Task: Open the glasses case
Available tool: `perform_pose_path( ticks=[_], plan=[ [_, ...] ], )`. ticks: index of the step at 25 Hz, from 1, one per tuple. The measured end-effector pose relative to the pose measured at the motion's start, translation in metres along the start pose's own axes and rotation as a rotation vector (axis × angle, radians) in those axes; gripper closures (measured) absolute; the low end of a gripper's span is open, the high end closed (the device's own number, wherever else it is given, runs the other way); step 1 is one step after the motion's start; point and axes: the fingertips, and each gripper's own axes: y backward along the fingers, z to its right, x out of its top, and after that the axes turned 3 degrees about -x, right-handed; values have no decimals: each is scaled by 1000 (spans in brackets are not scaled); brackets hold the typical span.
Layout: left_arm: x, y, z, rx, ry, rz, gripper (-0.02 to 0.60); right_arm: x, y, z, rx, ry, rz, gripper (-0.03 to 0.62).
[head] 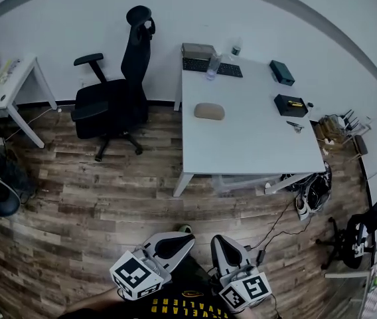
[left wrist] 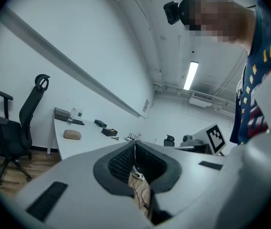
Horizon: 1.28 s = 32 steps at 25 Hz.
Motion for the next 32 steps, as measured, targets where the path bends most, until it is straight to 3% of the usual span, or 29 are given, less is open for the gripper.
perform_pose_path(
  ticks=[8,18,24,32],
  plan=[
    [7,-25,-48,87,-12,-17,568,4,-54,24,94,-40,-10,576],
    [51,-96,-92,139,-114,-21,568,65,-116,84,158,-61,65,576],
    [60,-115,-108,187,-119,-60,568,79,-133,101,209,-97,84,576],
    [57,-154,-110,119,-148,-125,568,78,-142,137,162,-166,84,576]
  ],
)
